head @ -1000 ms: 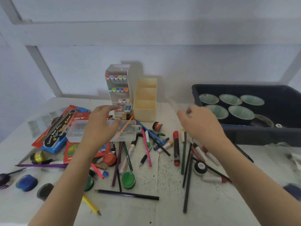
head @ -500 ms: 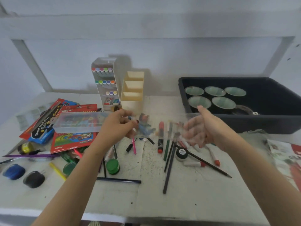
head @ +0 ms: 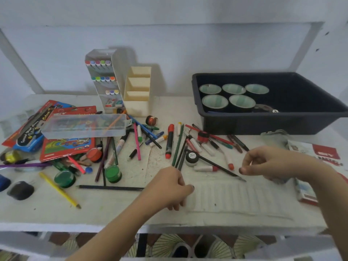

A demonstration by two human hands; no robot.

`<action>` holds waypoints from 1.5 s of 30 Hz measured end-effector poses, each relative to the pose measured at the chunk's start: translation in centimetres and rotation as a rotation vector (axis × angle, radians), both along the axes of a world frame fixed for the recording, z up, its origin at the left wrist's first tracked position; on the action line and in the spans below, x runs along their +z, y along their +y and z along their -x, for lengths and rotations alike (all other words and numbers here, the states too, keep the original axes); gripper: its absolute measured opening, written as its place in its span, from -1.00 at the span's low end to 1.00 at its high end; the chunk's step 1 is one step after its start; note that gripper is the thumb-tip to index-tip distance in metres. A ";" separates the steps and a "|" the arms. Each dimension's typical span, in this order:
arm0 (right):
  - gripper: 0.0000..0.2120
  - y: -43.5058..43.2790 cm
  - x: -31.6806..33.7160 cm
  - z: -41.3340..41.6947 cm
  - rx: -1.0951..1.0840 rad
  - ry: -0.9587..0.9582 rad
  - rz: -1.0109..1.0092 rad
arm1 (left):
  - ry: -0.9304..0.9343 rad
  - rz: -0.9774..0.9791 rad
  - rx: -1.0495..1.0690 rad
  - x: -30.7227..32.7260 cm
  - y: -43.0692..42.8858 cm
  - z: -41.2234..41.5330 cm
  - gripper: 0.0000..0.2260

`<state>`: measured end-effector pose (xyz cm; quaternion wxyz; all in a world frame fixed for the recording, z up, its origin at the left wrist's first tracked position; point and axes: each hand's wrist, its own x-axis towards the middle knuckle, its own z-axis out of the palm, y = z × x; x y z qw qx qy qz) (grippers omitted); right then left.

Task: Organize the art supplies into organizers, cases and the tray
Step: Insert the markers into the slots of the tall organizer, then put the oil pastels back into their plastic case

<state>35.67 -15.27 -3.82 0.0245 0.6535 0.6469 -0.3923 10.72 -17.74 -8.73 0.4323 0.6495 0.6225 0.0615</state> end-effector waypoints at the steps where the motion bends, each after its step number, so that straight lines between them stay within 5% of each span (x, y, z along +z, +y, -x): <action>1: -0.73 -0.2 -0.2 -0.5 0.015 -0.004 0.020 | -0.017 0.015 0.012 -0.3 -0.3 -0.4 -0.76; 7: -0.80 -1.4 -1.9 -0.8 0.080 -0.014 0.014 | -0.025 0.023 0.110 -1.2 -0.9 -0.6 -0.81; 19: -0.89 -1.7 -4.6 1.8 0.022 -0.094 -0.323 | 0.107 -0.140 0.284 -1.2 0.3 4.8 -0.76; 40: -0.84 -1.8 -6.6 4.1 -0.075 -0.048 -0.316 | -0.043 -0.093 0.388 -1.0 0.8 6.9 -0.79; 45: -0.74 -2.2 -6.1 4.5 -0.063 -0.197 -0.386 | -0.029 -0.209 0.394 -1.0 1.0 6.9 -0.89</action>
